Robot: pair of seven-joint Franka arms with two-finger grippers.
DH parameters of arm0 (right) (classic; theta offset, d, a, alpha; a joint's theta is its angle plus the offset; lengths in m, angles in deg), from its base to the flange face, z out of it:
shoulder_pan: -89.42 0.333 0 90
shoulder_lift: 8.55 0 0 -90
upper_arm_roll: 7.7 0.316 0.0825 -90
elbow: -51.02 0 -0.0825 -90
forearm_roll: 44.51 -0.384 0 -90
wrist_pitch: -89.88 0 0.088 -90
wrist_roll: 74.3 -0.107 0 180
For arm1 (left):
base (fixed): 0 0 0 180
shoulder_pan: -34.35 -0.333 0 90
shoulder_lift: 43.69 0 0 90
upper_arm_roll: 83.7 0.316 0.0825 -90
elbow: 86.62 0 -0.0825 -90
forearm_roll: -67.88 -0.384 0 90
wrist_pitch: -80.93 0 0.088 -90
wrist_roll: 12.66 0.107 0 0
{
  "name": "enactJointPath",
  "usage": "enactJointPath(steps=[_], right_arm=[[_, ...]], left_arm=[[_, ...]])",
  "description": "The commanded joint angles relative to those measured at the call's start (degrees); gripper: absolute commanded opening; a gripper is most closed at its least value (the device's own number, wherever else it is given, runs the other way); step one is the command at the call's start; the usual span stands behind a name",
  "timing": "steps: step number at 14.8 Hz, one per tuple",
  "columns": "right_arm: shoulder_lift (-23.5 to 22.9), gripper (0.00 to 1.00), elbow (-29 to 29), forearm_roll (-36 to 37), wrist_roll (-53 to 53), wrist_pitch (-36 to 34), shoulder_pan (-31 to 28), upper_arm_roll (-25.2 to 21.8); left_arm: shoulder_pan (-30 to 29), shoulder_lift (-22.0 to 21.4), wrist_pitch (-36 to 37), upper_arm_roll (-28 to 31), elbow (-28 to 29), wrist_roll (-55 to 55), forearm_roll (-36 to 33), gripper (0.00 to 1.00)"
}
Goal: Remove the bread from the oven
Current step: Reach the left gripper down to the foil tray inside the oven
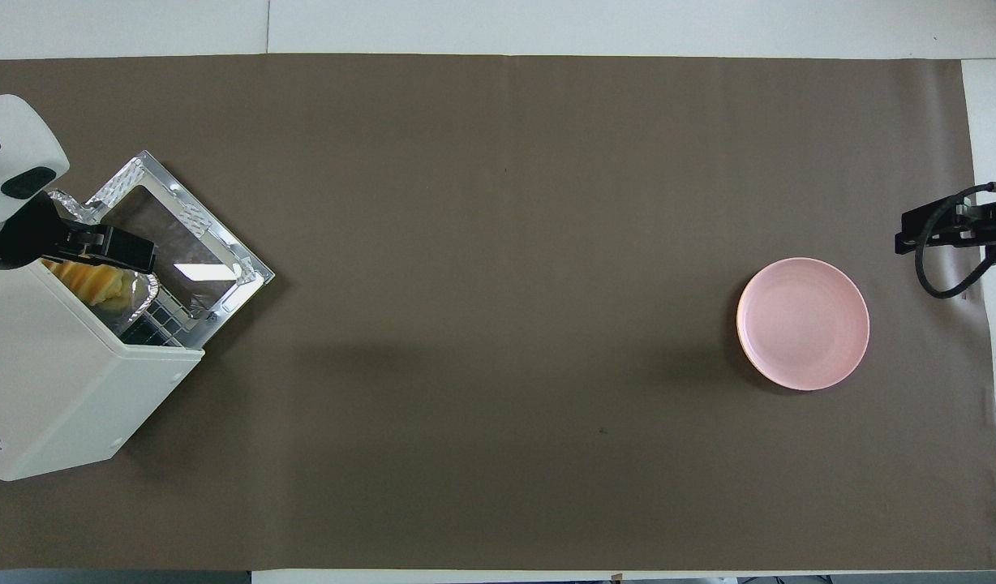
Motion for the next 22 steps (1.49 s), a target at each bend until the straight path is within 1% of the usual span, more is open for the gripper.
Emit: enactJointPath(steps=[1,2,3,5,6,7,8,9,10,11,12,14,16,18,20,22], right_arm=[[1.42,1.0,1.52,-0.98,-0.47,0.32,-0.64,0.52],[1.42,1.0,1.52,-0.98,-0.47,0.32,-0.64,0.52],[1.42,1.0,1.52,-0.98,-0.47,0.32,-0.64,0.52],[1.42,1.0,1.52,-0.98,-0.47,0.32,-0.64,0.52],[1.42,1.0,1.52,-0.98,-0.47,0.32,-0.64,0.52],[1.42,1.0,1.52,-0.98,-0.47,0.32,-0.64,0.52],[1.42,1.0,1.52,-0.98,-0.47,0.32,-0.64,0.52],[1.42,1.0,1.52,-0.98,-0.47,0.32,-0.64,0.52],[1.42,1.0,1.52,-0.98,-0.47,0.32,-0.64,0.52],[1.42,1.0,1.52,-0.98,-0.47,0.32,-0.64,0.52],[1.42,1.0,1.52,-0.98,-0.47,0.32,-0.64,0.52],[1.42,1.0,1.52,-0.98,-0.47,0.32,-0.64,0.52],[1.42,1.0,1.52,-0.98,-0.47,0.32,-0.64,0.52],[1.42,1.0,1.52,-0.98,-0.47,0.32,-0.64,0.52],[1.42,1.0,1.52,-0.98,-0.47,0.32,-0.64,0.52],[1.42,1.0,1.52,-0.98,-0.47,0.32,-0.64,0.52]], left_arm=[[0.27,4.93,-0.85,0.63,-3.91,-4.91,-1.09,1.0],[0.45,7.57,-0.32,0.72,-6.9,-5.63,-1.26,1.0],[0.45,9.33,-0.05,0.81,-8.58,-5.55,-2.14,1.0],[0.71,12.32,-0.49,2.11,-9.73,-7.03,-2.49,1.0],[2.1,14.25,-0.84,2.65,-10.43,-12.96,-3.19,1.0],[2.64,16.36,-1.02,2.65,-12.79,-18.67,-4.85,1.0],[2.91,18.21,-1.02,2.57,-14.55,-21.6,-6.96,1.0],[3.34,18.58,-0.93,3.26,-14.49,-22.06,-8.28,1.0],[3.96,18.75,-0.93,5.62,-14.05,-23.64,-8.56,1.0],[4.49,19.54,-1.19,6.16,-13.87,-26.7,-8.47,1.0],[4.75,21.03,-1.19,6.08,-13.96,-30.56,-8.56,1.0],[5.46,21.48,-3.47,6.08,-12.91,-38.12,-8.91,1.0],[5.81,21.57,-4.44,6.52,-11.67,-39.9,-9.26,1.0],[6.25,21.48,-6.54,7.05,-9.49,-43.15,-12.94,1.0],[6.43,21.48,-7.43,7.14,-7.55,-45.44,-14.79,1.0],[6.43,21.48,-10.5,7.57,-4.21,-49.65,-16.81,1.0]])
